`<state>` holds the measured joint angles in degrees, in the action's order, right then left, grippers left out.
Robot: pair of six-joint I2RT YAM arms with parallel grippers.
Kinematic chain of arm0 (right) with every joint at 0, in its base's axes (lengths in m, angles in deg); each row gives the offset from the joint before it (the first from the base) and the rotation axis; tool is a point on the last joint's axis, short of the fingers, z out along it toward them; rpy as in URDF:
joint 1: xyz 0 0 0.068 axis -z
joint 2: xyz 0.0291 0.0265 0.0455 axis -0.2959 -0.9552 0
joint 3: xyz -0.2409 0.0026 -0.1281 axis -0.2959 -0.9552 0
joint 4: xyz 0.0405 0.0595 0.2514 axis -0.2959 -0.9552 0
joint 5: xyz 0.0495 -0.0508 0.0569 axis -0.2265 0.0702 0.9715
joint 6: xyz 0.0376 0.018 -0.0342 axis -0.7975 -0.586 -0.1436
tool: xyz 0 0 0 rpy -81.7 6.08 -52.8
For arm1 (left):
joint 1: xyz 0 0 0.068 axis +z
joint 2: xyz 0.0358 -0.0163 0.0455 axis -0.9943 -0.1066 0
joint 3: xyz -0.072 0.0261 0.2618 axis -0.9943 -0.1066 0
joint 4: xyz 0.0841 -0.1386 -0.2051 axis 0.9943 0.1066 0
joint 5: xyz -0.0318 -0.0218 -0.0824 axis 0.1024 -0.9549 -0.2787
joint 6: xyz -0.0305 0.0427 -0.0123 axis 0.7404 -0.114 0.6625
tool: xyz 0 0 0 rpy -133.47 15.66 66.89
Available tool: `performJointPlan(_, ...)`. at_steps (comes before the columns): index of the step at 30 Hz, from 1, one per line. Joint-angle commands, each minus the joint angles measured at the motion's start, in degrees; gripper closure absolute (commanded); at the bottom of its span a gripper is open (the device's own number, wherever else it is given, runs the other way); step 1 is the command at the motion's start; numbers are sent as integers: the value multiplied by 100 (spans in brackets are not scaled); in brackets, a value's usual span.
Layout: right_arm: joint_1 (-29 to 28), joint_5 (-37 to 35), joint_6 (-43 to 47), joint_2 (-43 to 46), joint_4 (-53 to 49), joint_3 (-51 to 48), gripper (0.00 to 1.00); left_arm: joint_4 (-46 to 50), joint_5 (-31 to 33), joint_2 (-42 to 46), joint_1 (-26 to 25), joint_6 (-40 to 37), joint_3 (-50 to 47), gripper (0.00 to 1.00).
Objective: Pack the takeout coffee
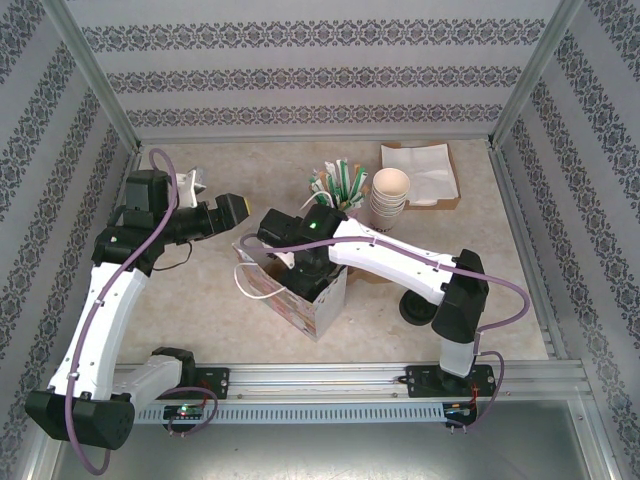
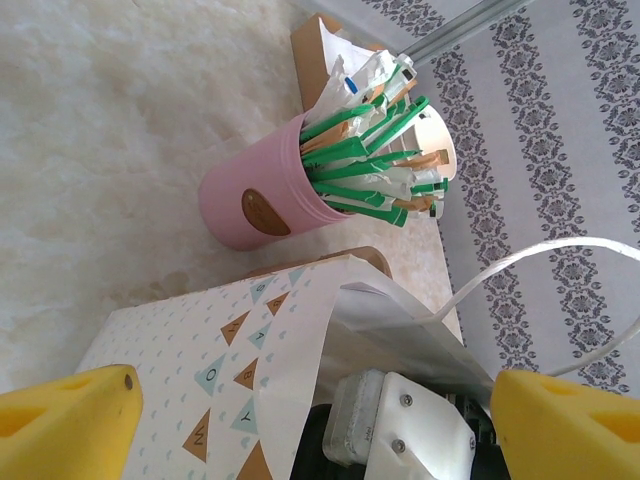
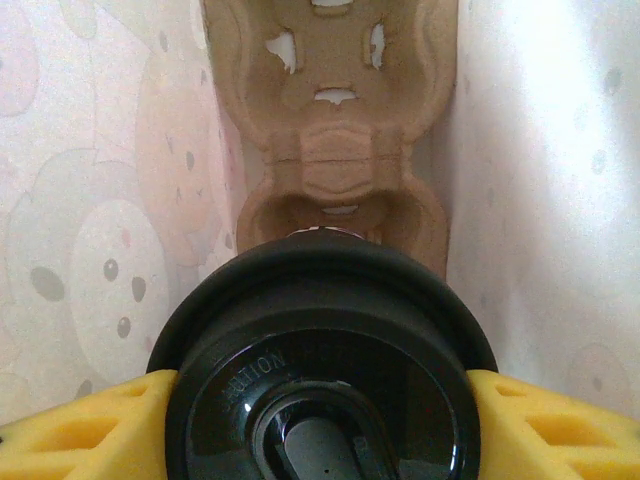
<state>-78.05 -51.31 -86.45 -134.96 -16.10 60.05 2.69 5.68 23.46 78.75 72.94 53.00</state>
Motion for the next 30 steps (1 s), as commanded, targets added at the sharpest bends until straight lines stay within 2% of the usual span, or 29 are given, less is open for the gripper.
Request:
performJointPlan(1,55,-75,34,-59,37,-62,43,-70,-204,-7,55,-20,-76,9)
performJointPlan(11,55,-267,146,-94,202,-177,43,-148,-333,8,45,4,-153,10)
performJointPlan(30,60,-153,146,-50,550,-750,43,76,-358,-71,-30,-210,-73,11)
